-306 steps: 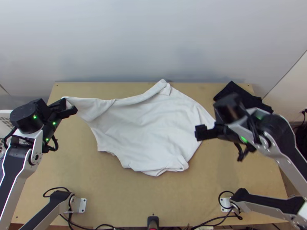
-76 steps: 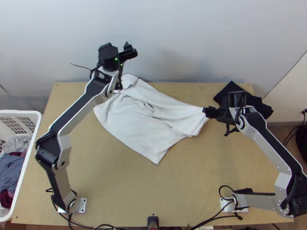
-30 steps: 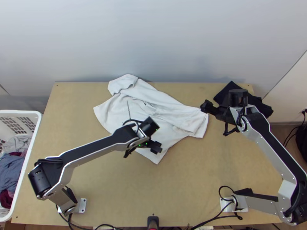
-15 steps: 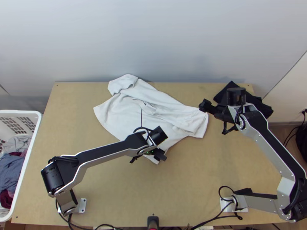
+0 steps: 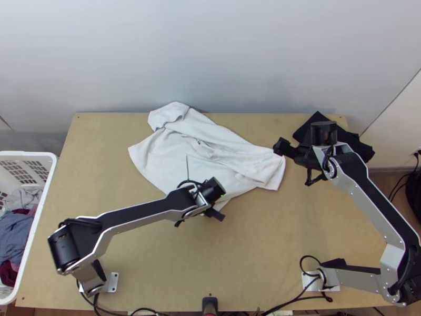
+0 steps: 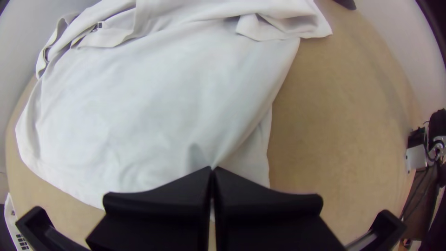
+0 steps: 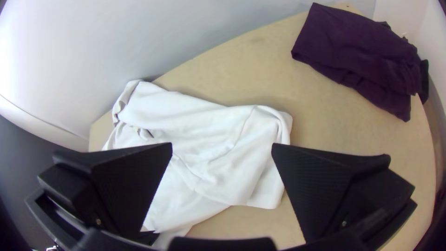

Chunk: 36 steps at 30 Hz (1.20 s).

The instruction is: Fold the t-shirt

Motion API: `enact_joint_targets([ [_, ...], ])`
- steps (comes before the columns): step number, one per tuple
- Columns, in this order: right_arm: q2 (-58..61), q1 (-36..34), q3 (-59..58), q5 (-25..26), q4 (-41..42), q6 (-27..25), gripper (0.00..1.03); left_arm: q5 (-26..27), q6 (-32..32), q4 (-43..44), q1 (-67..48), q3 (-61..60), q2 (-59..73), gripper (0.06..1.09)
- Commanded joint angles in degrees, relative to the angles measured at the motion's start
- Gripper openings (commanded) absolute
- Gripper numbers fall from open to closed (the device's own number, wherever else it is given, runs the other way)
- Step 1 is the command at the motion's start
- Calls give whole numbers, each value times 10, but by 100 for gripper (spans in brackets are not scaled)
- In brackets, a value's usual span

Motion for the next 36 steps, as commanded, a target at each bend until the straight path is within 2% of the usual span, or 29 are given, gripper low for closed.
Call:
enact_joint_targets([
  [1, 3, 13, 18, 0, -6, -7, 99, 18, 12, -16, -1, -59, -68, 10],
  [5, 25, 37, 50, 0, -9, -22, 99, 42, 10, -81, 6, -94, -139, 10],
  [13, 94, 78, 131, -1, -24, -21, 99, 75, 5, -207, 40, -182, -308, 10],
  [23, 124, 111, 159, 0, -42, -27, 99, 119, 25, -433, 41, -223, -505, 10],
  [27, 124, 125, 160, -1, -43, -27, 99, 163, 23, -466, 40, -214, -579, 10],
  [31, 128, 138, 166, 0, -43, -24, 99, 171, 9, -424, 54, -197, -590, 10],
  [32, 129, 139, 167, 0, -43, -24, 99, 171, 5, -409, 67, -192, -588, 17],
  [33, 130, 142, 170, 0, -43, -24, 99, 172, -2, -398, 84, -188, -583, 28],
  [35, 132, 145, 174, 0, -43, -24, 99, 172, -10, -372, 100, -180, -575, 43],
  [36, 133, 146, 176, 0, -43, -24, 99, 172, -14, -358, 107, -175, -572, 54],
])
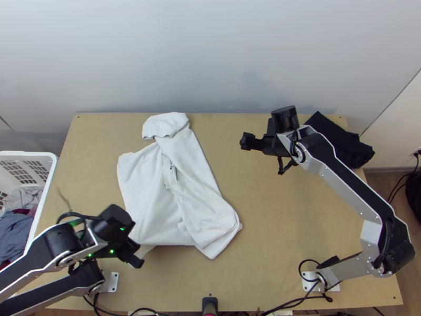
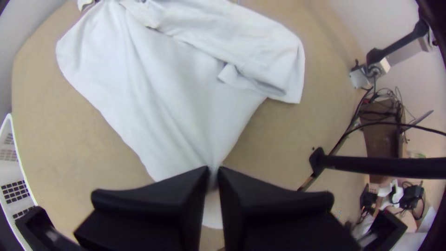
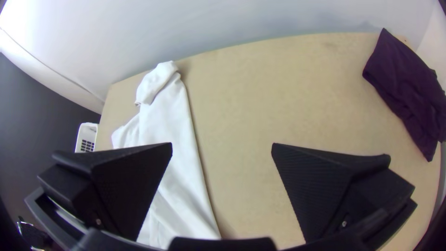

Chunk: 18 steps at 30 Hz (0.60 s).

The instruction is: Fold the t-shirt

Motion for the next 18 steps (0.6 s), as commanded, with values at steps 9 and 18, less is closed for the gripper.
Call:
enact_joint_targets([
  [9, 27, 57, 28, 0, -6, -2, 99, 47, -39, 46, 138, 68, 27, 105],
  [18, 51, 191, 21, 0, 1, -28, 99, 48, -39, 161, 359, 114, 109, 105],
])
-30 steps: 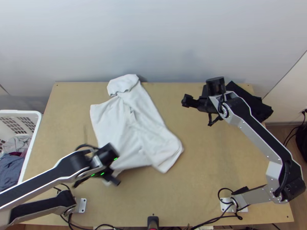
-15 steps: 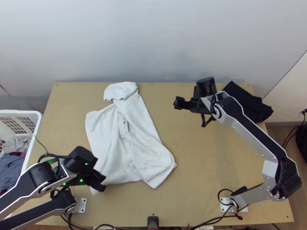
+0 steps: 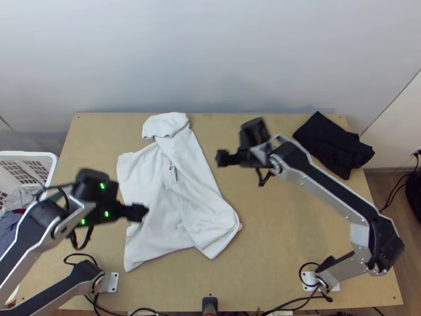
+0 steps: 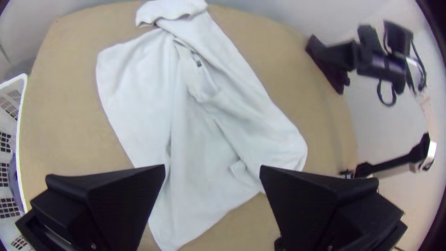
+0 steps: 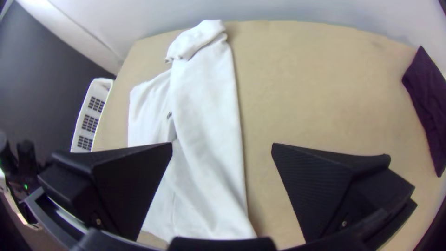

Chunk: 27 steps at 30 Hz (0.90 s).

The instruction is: Fold the t-shirt

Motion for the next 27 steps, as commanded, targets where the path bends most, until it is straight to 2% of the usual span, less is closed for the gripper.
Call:
enact_joint_targets([
  [1, 34, 83, 13, 0, 8, -16, 99, 4, -11, 90, 156, 35, 66, 105],
  [6, 83, 120, 34, 0, 20, -31, 99, 4, -35, 155, 220, 32, 126, 105],
  [10, 119, 142, 51, 4, 36, -45, 99, -30, -35, 177, 224, 16, 172, 105],
  [17, 187, 173, 97, 19, 52, -72, 99, -49, -32, 186, 227, 11, 224, 105],
  [27, 283, 177, 171, 45, 52, -94, 99, -65, -28, 213, 249, 11, 260, 105],
])
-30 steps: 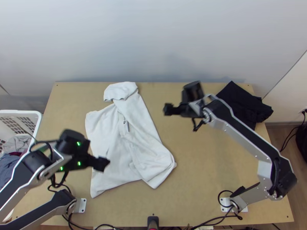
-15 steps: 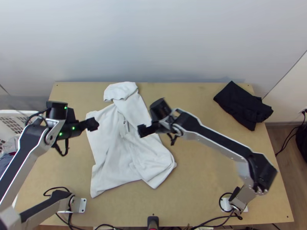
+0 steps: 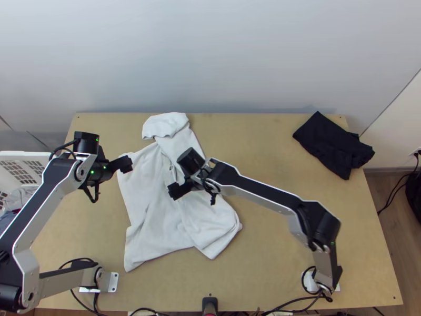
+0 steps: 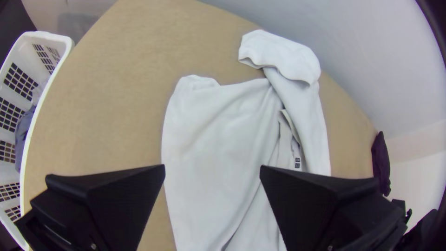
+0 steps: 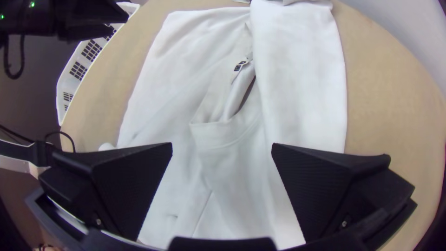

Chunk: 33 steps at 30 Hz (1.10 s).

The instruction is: Fold the t-shirt

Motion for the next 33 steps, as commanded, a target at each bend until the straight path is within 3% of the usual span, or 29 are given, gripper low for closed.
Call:
enact_joint_targets([
  [1, 66, 9, 53, 18, 0, -12, 99, -11, 4, 17, 18, -1, 31, 105],
  [6, 92, 10, 82, 23, 0, -11, 99, -12, 4, 21, 19, -3, 32, 105],
  [12, 100, 12, 94, 24, 0, -12, 73, -12, 5, 21, 19, -12, 34, 105],
  [13, 101, 12, 94, 23, 0, -13, 68, -12, 5, 21, 19, -12, 34, 105],
  [19, 108, 20, 108, 23, 0, -26, 4, -12, 5, 22, 19, -12, 34, 105],
  [26, 108, 28, 124, 37, -26, -36, 3, -12, 5, 22, 21, -15, 30, 105],
  [33, 72, -14, 153, 71, -64, -36, 3, -12, 4, 22, 17, -13, 21, 105],
])
